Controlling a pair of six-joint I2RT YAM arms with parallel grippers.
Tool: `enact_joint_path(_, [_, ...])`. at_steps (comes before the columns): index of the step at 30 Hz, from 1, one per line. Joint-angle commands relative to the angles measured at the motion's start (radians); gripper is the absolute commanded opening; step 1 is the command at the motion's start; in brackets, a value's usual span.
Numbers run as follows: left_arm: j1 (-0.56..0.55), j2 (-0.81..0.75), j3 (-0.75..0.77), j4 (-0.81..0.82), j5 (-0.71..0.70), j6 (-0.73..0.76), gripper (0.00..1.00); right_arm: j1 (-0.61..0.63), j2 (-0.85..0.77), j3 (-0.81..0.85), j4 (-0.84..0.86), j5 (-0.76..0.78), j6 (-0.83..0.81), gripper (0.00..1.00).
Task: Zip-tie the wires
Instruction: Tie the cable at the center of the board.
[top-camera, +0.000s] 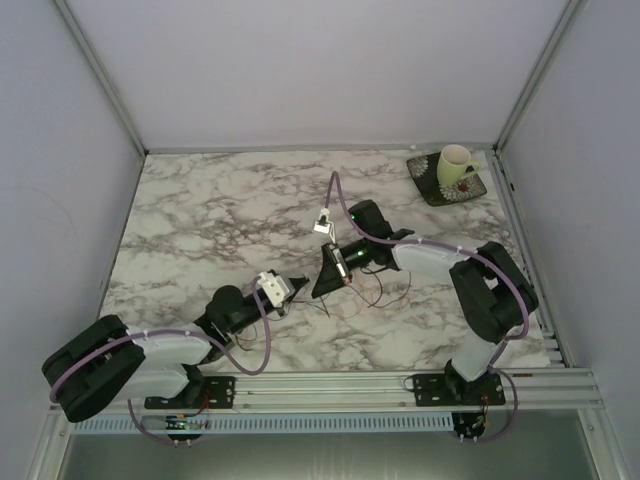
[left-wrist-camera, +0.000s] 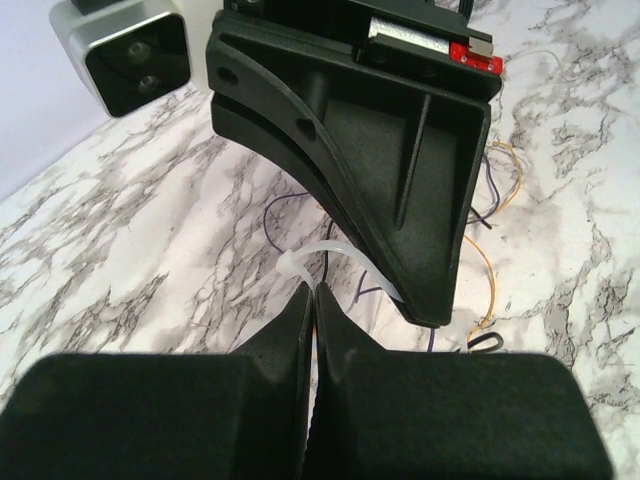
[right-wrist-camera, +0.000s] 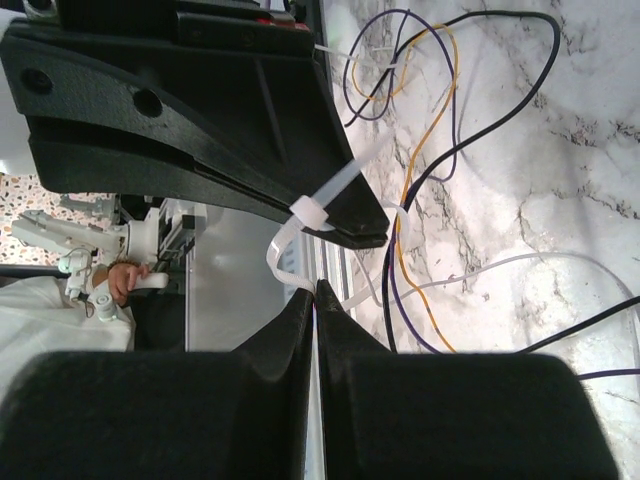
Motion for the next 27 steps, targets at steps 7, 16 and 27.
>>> enact_joint_path(7, [-0.022,0.008,0.004,0.011,-0.001,0.014,0.0,-0.022,0.025,0.071,0.003,0.012,0.008,0.0])
enact_joint_path(16, [-0.022,0.016,-0.005,0.041,-0.06,-0.01,0.0,-0.023,-0.018,0.027,-0.015,-0.015,-0.026,0.0])
enact_joint_path(27, [-0.022,0.037,0.0,0.038,-0.086,-0.035,0.0,-0.022,-0.033,0.03,-0.014,-0.05,-0.043,0.1])
